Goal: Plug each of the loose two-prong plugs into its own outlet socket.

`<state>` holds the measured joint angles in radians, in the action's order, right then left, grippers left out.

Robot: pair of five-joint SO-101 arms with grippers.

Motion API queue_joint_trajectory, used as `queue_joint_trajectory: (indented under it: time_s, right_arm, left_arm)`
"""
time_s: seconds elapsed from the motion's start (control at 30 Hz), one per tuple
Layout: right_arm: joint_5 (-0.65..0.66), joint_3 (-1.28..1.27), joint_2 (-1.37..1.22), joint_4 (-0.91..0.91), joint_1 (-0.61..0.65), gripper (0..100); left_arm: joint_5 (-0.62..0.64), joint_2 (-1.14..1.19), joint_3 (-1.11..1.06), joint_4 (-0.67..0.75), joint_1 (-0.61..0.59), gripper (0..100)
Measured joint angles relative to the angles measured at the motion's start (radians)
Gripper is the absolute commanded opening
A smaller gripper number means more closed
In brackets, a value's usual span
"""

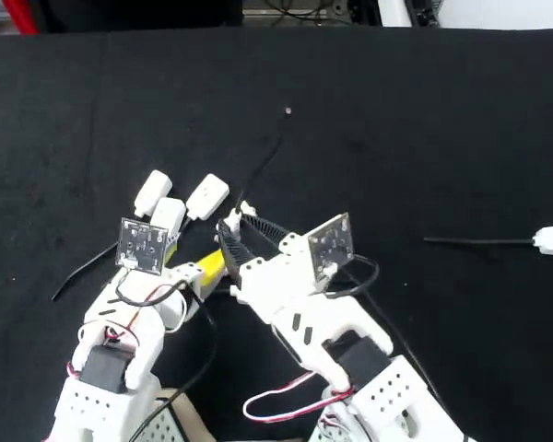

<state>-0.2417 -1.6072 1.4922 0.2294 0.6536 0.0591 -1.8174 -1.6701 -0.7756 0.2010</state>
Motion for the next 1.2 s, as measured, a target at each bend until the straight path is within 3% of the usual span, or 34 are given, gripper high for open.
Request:
queue_joint_trajectory:
  time_s: [0.4,0.7,0.93,1.2]
  right_arm:
    - [0.0,0.04,0.018,0.132,0.08,1.2]
    - [0.035,0.08,0.018,0.229,0.089,1.2]
    - [0.049,0.17,-0.163,0.23,0.089,1.2]
    - [0.098,0.347,-0.497,0.262,-0.091,1.1]
  left_arm:
    - [0.046,0.002,0.0,0.012,0.0,28]
    - [0.058,0.002,0.0,0.012,-0.087,28]
    - [0.058,0.002,0.0,0.018,-0.117,28]
    - [-0.041,0.0,0.0,-0.026,-0.172,28]
